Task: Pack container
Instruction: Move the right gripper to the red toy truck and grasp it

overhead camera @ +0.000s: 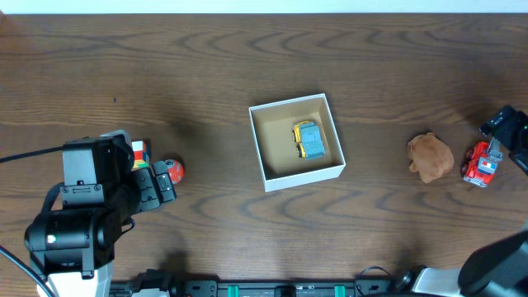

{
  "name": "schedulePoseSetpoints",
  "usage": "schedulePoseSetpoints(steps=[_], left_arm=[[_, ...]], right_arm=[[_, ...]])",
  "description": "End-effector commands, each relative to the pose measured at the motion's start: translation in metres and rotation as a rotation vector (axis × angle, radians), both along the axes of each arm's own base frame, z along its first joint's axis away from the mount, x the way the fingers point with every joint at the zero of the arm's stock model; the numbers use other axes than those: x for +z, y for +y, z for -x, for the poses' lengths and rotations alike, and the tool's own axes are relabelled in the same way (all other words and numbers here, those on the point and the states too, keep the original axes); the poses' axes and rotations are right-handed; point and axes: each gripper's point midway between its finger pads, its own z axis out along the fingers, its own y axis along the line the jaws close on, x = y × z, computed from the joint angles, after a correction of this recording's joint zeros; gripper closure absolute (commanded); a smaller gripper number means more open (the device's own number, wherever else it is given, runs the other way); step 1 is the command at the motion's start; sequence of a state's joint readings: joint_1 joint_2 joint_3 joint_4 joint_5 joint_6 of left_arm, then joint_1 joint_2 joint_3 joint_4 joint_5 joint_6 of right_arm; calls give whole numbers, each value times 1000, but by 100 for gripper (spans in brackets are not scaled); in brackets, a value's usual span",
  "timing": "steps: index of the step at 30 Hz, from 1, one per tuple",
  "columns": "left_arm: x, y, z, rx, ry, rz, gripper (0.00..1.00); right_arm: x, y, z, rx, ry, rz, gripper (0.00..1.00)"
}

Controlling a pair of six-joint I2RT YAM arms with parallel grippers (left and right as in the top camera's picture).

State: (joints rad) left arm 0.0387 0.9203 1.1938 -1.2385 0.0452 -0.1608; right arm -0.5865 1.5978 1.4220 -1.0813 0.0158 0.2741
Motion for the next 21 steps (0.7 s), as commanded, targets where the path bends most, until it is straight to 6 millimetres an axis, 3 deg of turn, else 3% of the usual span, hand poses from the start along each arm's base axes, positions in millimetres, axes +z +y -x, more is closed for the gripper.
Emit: schedulePoseSetpoints(steps=[1, 8, 21], left_arm=[[6, 2, -1, 5, -16, -5, 2], [6, 2, -1, 5, -16, -5, 2], [6, 2, -1, 5, -16, -5, 2]], right_arm=[[-13, -8, -6, 113, 22, 4, 1], [-36, -23, -14, 176, 51, 12, 1], [-94, -24, -15, 222, 164, -73, 1]])
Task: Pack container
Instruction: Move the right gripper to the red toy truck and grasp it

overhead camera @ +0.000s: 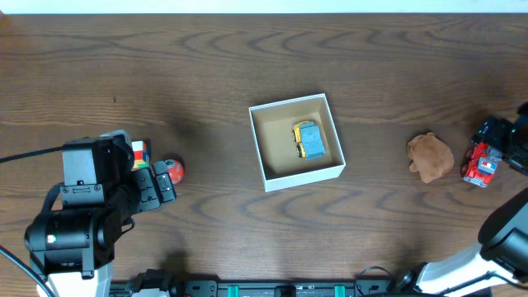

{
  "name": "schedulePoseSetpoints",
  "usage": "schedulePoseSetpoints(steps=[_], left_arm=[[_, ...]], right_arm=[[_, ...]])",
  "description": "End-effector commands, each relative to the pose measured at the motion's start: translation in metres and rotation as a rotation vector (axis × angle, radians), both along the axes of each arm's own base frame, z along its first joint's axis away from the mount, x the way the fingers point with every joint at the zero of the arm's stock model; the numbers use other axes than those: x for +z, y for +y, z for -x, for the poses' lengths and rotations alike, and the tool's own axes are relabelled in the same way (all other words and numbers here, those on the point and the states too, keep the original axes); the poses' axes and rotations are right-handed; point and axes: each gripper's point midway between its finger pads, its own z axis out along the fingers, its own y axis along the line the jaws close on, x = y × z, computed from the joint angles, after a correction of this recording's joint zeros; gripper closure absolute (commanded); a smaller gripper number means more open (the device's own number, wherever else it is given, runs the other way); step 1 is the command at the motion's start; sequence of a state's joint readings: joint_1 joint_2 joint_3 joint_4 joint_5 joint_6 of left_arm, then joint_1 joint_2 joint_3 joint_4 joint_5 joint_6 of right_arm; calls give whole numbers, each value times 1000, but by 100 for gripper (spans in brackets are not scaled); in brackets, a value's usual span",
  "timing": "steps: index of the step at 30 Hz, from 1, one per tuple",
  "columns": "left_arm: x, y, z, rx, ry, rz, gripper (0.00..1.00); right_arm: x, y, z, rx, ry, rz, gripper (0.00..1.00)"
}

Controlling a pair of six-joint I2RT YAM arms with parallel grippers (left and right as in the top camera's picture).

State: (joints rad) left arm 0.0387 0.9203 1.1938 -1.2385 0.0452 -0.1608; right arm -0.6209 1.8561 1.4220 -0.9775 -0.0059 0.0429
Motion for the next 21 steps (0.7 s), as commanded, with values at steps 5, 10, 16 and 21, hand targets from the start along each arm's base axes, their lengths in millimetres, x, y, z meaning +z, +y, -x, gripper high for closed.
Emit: schedulePoseSetpoints(steps=[5, 10, 16, 21], left_arm=[[6, 2, -1, 5, -17, -5, 2], [6, 2, -1, 5, -16, -5, 2], [6, 2, -1, 4, -16, -5, 2], [6, 2, -1, 5, -16, -5, 2]], right_arm=[[-23, -3, -1, 33, 33, -24, 1], [-36, -2, 1, 33, 49, -36, 3], [-52, 2, 6, 33, 77, -58, 4], [-55, 2, 6, 34, 81, -65, 12]])
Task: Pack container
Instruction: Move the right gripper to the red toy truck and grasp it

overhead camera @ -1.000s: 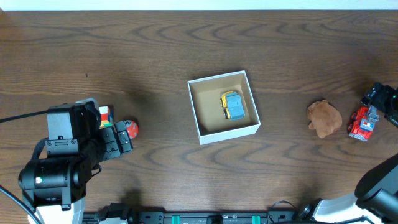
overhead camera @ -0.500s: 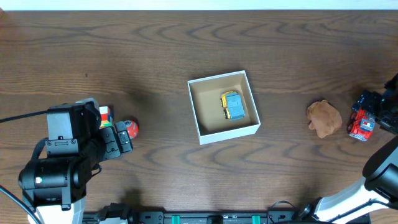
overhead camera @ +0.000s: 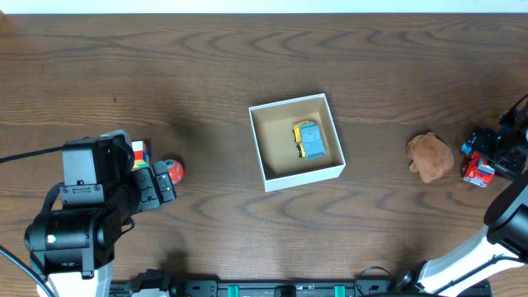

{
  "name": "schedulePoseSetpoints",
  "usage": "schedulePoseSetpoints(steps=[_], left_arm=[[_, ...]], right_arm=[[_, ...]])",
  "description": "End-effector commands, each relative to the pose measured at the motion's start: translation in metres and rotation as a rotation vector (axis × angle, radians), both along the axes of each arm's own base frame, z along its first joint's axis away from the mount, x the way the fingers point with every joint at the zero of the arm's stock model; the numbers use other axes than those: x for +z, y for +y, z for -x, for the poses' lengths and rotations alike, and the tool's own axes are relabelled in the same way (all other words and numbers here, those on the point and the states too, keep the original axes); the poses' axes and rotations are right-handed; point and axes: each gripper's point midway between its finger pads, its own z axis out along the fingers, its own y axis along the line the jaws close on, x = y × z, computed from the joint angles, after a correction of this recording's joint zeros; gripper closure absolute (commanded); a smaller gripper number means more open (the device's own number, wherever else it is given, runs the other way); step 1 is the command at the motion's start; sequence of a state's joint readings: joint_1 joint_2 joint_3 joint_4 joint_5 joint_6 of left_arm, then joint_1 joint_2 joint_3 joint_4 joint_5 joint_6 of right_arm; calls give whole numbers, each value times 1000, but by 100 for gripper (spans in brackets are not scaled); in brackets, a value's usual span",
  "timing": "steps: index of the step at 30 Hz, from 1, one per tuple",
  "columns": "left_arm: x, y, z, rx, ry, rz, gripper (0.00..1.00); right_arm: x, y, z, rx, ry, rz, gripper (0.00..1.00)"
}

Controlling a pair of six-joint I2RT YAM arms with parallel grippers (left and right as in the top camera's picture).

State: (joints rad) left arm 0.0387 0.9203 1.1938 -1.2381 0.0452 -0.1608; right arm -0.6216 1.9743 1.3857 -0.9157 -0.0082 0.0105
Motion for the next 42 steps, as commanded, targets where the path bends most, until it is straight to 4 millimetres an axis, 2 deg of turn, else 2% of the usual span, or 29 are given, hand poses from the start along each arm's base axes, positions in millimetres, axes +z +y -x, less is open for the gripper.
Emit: schedulePoseSetpoints(steps=[1, 10, 20, 22, 23, 25, 31, 36, 39, 42], left_arm=[[6, 2, -1, 5, -16, -5, 2], [6, 2, -1, 5, -16, -5, 2], [6, 2, -1, 4, -16, -5, 2], [6, 2, -1, 5, -16, -5, 2], [6, 2, -1, 5, -16, -5, 2], [6, 2, -1, 4, -16, -5, 2], [6, 2, -1, 4, -16, -5, 2], [6, 2, -1, 5, -16, -5, 2], [6, 2, -1, 5, -16, -5, 2], [6, 2, -1, 5, -17, -5, 2]], right_arm=[[-5, 0, 3, 1, 4, -13, 14], [-5, 4, 0, 2, -11, -34, 44], [-4, 7, -3, 1, -27, -50, 62], [-4, 7, -3, 2, -27, -50, 69], [-4, 7, -3, 2, -27, -50, 76], [-4, 7, -4, -1, -27, -50, 97], [0, 8, -4, -56, -32, -51, 99], [25, 16, -12, -44, -85, -27, 99], [56, 29, -24, 0, -163, 0, 99], [96, 51, -36, 68, -257, 48, 99]])
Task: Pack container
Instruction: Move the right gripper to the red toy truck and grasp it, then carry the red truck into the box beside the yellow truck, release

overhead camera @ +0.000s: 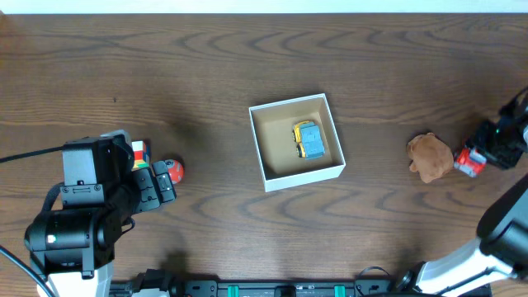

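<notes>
A white open box (266, 148) stands mid-table with a yellow and blue toy car (309, 139) inside. To its right lies a brown plush (430, 157). Beyond the plush, a red toy fire truck (469, 161) shows only its left end. My right gripper (495, 147) sits directly over the rest of it, fingers hidden. At the lower left, my left gripper (162, 183) rests on the table, open and empty, beside a red ball (172, 170) and a coloured cube (139, 152).
The right arm reaches in from the table's right edge, and its base shows at the lower right. The bulky left arm (78, 214) fills the lower left corner. Bare dark wood (206, 74) surrounds the box.
My right gripper has settled further onto the red fire truck and covers more of it; only the truck's left end shows. The left arm, box, car and plush are unchanged.
My right gripper was first at the right edge, just above and beside the red truck. Then it stood against the truck's right side, then over its top end. Now it covers most of the truck. The left arm never moved.
</notes>
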{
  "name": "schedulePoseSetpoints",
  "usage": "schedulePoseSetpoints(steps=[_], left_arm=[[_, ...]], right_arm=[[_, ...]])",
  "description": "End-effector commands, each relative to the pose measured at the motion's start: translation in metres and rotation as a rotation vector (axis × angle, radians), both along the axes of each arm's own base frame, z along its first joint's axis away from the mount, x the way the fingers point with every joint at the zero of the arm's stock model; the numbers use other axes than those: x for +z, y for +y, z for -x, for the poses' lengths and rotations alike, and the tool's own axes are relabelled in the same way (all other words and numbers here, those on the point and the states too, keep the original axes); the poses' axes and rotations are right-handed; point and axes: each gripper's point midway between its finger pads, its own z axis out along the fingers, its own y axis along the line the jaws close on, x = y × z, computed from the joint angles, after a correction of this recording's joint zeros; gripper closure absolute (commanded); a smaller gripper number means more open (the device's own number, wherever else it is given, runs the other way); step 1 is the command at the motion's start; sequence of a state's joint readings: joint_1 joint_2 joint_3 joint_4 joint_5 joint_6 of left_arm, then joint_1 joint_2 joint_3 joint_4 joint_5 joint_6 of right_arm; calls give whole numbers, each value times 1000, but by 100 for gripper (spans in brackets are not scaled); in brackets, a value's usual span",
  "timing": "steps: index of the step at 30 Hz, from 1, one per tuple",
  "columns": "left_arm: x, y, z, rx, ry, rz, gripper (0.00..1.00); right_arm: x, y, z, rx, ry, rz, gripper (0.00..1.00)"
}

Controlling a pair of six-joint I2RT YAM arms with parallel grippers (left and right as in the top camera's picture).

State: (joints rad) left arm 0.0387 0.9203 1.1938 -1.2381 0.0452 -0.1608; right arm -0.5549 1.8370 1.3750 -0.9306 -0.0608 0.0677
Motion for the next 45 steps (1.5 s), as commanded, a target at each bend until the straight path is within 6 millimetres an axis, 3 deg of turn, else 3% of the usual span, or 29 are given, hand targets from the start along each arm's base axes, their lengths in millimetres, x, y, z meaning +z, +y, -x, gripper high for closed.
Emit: schedulePoseSetpoints(steps=[1, 6, 11, 14, 17, 22, 29, 37, 45], left_arm=[[6, 2, -1, 5, -17, -5, 2], [6, 2, -1, 5, -16, -5, 2], [6, 2, -1, 12, -17, -1, 2], [6, 2, -1, 25, -17, 7, 2], [6, 2, -1, 24, -17, 7, 2], [6, 2, -1, 24, -17, 7, 2], [6, 2, -1, 24, -17, 7, 2], [6, 2, -1, 24, -17, 7, 2], [6, 2, -1, 24, -17, 7, 2]], right_arm=[[63, 32, -20, 75, -164, 54, 99], [141, 104, -31, 242, -374, 113, 99], [211, 218, -23, 470, -609, 81, 99], [228, 269, -16, 529, -683, 63, 99], [231, 321, -11, 619, -718, 41, 99], [207, 393, -11, 766, -697, 0, 99], [129, 446, -24, 837, -536, -12, 99], [50, 458, -33, 853, -367, 13, 99], [6, 453, -37, 820, -268, 33, 98]])
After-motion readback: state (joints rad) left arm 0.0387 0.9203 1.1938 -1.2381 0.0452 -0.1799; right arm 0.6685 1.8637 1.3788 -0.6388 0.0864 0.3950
